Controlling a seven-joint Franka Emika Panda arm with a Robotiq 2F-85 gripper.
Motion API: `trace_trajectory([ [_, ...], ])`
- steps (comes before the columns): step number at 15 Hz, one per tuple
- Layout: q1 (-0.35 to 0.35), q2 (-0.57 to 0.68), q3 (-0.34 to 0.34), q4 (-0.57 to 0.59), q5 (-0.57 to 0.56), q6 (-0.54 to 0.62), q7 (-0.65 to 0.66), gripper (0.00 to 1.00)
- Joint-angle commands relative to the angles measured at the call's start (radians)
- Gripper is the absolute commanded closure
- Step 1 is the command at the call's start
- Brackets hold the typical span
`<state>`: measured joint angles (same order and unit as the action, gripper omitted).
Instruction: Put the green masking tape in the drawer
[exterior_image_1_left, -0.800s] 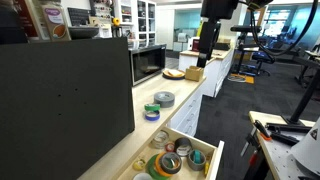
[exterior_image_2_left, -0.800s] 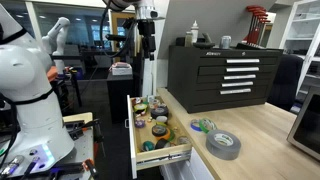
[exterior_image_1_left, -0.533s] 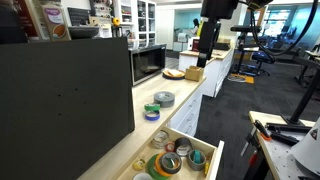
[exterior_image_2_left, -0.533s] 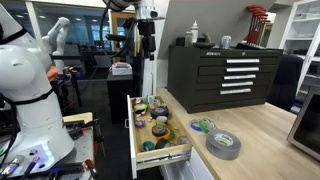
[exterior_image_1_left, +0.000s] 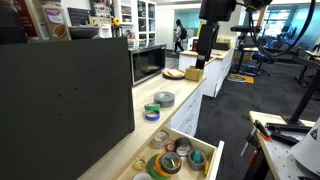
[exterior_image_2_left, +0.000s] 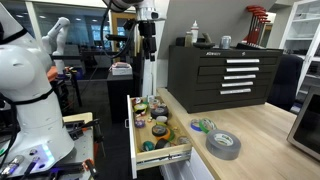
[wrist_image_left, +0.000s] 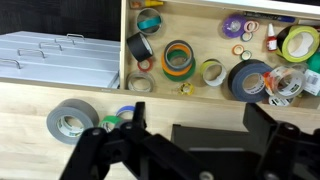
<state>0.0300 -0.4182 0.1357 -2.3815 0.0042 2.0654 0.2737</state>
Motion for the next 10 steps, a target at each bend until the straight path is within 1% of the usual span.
trace_trajectory([
  [1, -0.009, 0.059, -0.015, 0.005, -0.028, 0.064, -0.027, 0.0],
  [6, -0.039, 0.194, -0.052, 0.034, -0.121, 0.19, -0.078, 0.0],
  [10, -0.072, 0.297, -0.097, 0.082, -0.187, 0.238, -0.099, 0.0],
])
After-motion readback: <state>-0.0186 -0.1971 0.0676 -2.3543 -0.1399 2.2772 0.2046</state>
